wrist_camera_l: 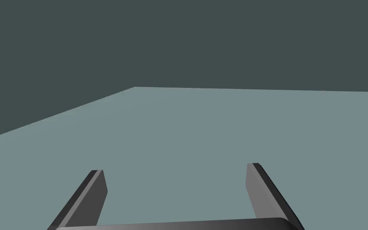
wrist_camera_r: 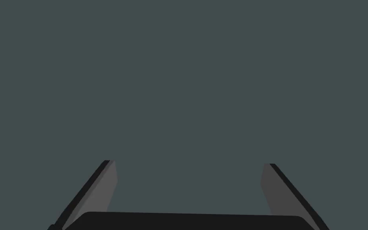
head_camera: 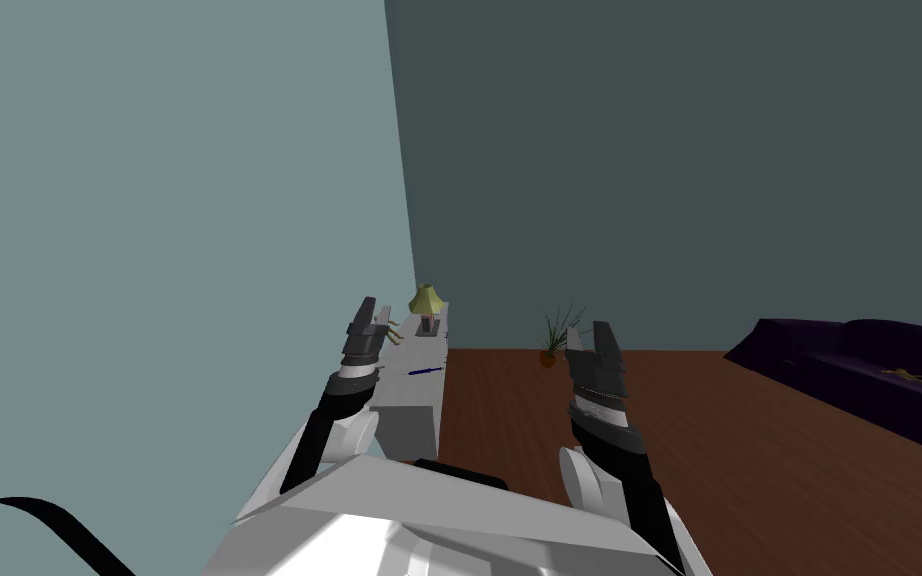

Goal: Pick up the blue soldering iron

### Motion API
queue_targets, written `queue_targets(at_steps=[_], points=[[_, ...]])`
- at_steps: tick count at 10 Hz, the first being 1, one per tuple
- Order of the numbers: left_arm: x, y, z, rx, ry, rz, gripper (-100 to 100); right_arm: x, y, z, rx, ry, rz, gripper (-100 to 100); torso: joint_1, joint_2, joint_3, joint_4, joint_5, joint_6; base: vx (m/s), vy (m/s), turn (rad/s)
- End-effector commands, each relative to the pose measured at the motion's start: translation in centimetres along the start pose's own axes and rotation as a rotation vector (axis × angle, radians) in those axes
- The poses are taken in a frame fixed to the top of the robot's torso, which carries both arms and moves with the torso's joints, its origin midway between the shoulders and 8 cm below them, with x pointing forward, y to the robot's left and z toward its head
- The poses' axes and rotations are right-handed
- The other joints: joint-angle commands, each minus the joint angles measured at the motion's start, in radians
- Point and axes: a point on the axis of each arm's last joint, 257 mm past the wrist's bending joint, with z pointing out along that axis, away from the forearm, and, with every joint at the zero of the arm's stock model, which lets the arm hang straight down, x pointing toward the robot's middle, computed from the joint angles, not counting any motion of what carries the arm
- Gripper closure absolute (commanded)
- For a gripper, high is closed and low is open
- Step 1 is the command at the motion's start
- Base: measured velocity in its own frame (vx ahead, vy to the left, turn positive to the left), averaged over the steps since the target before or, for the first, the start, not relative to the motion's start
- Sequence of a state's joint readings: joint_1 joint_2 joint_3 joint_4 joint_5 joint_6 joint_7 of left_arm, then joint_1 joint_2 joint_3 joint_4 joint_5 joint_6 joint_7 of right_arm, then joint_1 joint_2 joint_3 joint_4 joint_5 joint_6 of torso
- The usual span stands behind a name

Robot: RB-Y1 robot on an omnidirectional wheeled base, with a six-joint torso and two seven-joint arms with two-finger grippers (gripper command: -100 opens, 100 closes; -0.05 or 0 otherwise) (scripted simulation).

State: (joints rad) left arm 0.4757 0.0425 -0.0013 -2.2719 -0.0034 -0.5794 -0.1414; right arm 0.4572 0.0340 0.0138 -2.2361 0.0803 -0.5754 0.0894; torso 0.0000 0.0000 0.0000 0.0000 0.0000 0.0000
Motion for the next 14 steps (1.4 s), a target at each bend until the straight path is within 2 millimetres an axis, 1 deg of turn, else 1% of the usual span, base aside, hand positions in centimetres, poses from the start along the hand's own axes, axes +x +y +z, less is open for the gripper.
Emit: queue_targets(at_steps=[1,3,4,6,7,8,9,10,11,12,13,14], points=[[0.9,0.8,-0.5,-0.014,0.052,0.009,-100,0.0,0.0,0.0,0.0,0.0,0.0,0,0.0,0.0,0.0,0.0,0.0,0.0,-0.012,-0.011,-0.1],[2.1,1.9,-1.5,-0.037,0.115,0.016,-100,0.0,0.0,0.0,0.0,0.0,0.0,0,-0.001,0.001,0.001,0.0,0.0,0.0,-0.03,-0.021,-0.096],[2.1,1.9,-1.5,-0.036,0.122,0.018,-100,0.0,0.0,0.0,0.0,0.0,0.0,0,-0.001,0.002,0.001,0.0,0.0,0.0,-0.022,-0.012,-0.03],[3.6,3.5,-2.9,-0.069,0.202,0.024,-100,0.0,0.0,0.0,0.0,0.0,0.0,0,-0.001,0.001,0.001,0.0,0.0,0.0,-0.016,-0.017,-0.113],[3.7,3.5,-3.0,-0.068,0.214,0.028,-100,0.0,0.0,0.0,0.0,0.0,0.0,0,-0.001,0.001,0.001,0.0,0.0,0.0,-0.013,-0.015,-0.05],[4.5,4.4,-4.0,-0.089,0.259,0.03,-100,0.0,0.0,0.0,0.0,0.0,0.0,0,-0.001,0.001,0.001,0.0,0.0,0.0,-0.013,-0.018,-0.101],[4.6,4.4,-4.0,-0.088,0.266,0.032,-100,0.0,0.0,0.0,0.0,0.0,0.0,0,-0.001,0.001,0.001,0.0,0.0,0.0,-0.011,-0.011,-0.053],[5.4,5.3,-5.1,-0.111,0.313,0.033,-100,0.0,0.0,0.0,0.0,0.0,0.0,0,-0.001,0.001,0.001,0.0,0.0,0.0,-0.009,-0.018,-0.126],[5.5,5.3,-5.2,-0.11,0.323,0.037,-100,0.0,0.0,0.0,0.0,0.0,0.0,0,-0.001,0.001,0.0,0.0,0.0,0.0,-0.01,-0.013,-0.073],[6.3,6.3,-6.5,-0.136,0.37,0.036,-100,0.0,0.0,0.0,0.0,0.0,0.0,0,-0.001,0.001,0.0,0.0,0.0,0.0,-0.008,-0.019,-0.173],[6.3,6.3,-6.6,-0.135,0.384,0.041,-100,0.0,0.0,0.0,0.0,0.0,0.0,0,-0.001,0.001,0.0,0.0,0.0,0.0,-0.006,-0.012,-0.054],[7.1,7.4,-8.1,-0.163,0.433,0.04,-100,0.0,0.0,0.0,0.0,0.0,0.0,0,-0.001,0.0,0.0,0.0,0.0,0.0,-0.006,-0.019,-0.107]])
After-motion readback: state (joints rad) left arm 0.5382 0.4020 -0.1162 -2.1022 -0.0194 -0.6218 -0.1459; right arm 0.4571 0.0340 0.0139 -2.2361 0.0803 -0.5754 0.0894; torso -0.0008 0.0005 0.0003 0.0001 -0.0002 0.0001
